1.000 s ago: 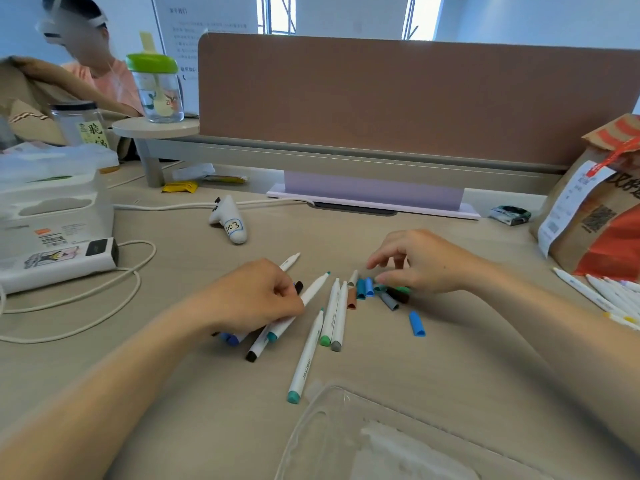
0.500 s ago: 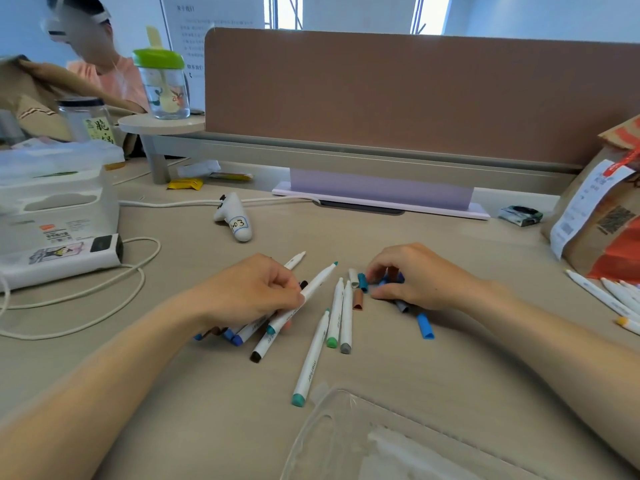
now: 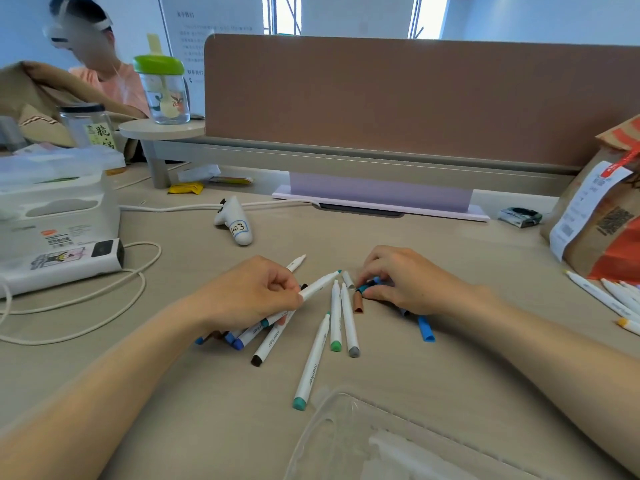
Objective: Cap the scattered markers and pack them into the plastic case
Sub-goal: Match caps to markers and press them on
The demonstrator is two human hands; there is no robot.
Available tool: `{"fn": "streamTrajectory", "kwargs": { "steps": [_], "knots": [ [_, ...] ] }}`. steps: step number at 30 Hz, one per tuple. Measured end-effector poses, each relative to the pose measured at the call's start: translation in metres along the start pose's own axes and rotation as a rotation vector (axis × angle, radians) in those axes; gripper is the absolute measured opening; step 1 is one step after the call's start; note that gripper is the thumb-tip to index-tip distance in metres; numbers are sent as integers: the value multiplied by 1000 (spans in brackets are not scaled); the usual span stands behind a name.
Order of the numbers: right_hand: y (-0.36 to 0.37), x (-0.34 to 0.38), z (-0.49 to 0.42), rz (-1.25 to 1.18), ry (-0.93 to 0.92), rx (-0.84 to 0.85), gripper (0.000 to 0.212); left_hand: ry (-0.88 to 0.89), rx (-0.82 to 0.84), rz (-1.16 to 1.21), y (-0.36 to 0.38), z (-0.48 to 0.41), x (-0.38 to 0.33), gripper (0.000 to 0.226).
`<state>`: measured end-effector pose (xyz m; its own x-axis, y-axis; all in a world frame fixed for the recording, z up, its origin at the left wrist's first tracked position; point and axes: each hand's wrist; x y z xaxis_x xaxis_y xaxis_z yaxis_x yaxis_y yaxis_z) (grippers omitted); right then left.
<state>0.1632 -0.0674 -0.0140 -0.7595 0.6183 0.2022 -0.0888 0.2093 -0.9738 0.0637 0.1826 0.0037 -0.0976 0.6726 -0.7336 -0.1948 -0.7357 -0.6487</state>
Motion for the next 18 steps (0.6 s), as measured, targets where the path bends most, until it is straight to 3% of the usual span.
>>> {"fn": "streamTrajectory", "kwargs": {
  "steps": [4, 10, 18],
  "knots": [
    [1, 2, 0, 13, 21, -10, 5, 20, -26, -24, -1, -1, 1, 12],
    [-12, 6, 8, -229, 89, -232, 10, 102, -20, -66, -3, -1, 3, 11],
    [-16, 15, 10, -433, 59, -215, 15, 173, -14, -62, -3, 0, 2, 8]
  ]
}}
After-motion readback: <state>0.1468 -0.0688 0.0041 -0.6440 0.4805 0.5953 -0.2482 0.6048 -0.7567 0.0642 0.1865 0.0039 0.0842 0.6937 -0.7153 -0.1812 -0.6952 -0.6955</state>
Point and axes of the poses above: each hand's wrist, its own z-axis away from the middle knuckle, its own y-axis out of the palm, x = y × z, and after that the axes turned 6 degrees about -y, right-handed
